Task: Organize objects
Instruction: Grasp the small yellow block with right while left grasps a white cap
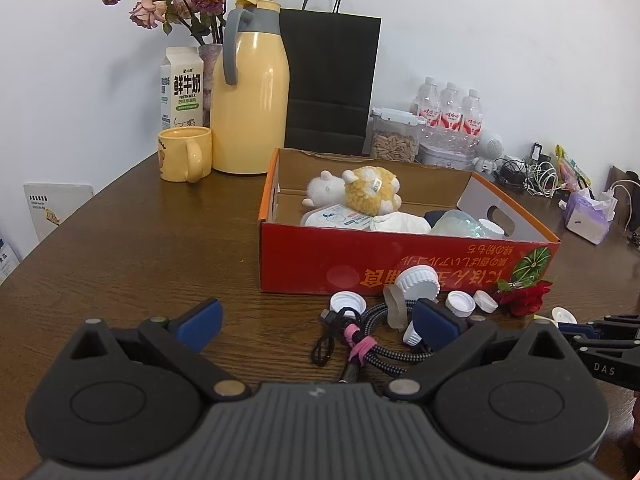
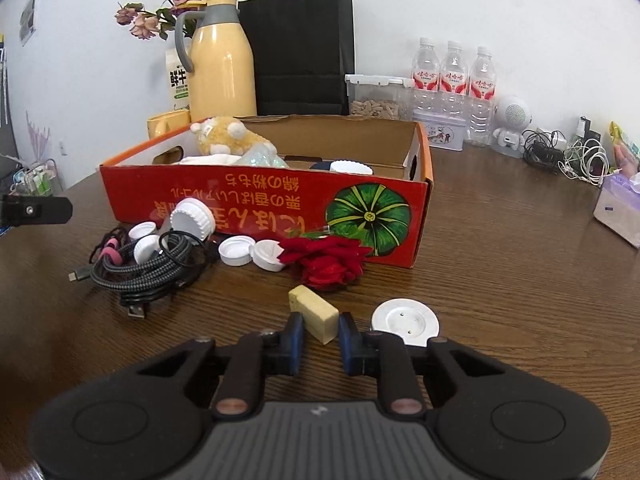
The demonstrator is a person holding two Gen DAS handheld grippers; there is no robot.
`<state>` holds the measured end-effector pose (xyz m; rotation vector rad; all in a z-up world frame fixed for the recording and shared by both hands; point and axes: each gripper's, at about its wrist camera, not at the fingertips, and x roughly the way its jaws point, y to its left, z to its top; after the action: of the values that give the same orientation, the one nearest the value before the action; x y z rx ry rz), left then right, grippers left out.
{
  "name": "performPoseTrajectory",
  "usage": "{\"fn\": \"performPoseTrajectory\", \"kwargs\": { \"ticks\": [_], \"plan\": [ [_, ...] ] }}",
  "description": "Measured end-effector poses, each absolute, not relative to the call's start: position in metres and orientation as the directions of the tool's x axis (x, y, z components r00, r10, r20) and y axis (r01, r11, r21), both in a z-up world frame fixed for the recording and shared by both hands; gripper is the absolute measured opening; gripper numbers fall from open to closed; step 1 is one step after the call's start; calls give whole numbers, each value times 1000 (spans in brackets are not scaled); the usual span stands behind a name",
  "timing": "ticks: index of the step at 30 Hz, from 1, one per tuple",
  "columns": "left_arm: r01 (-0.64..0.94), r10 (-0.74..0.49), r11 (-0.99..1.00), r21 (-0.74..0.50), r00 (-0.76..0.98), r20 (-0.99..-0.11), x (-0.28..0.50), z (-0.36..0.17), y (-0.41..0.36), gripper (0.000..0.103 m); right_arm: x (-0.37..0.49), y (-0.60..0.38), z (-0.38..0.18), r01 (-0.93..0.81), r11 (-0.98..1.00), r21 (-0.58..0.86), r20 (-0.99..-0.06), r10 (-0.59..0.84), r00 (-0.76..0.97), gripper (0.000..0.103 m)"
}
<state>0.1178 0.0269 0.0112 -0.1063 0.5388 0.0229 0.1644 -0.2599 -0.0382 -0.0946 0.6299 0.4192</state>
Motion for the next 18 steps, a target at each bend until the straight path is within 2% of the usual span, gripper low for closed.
{"fn": "performPoseTrajectory", "kwargs": {
  "ticks": [18],
  "plan": [
    [16, -65, 995, -94, 833, -550, 129, -4, 10, 103, 153, -262, -31, -403, 915, 31, -521, 359, 775, 11]
  ]
}}
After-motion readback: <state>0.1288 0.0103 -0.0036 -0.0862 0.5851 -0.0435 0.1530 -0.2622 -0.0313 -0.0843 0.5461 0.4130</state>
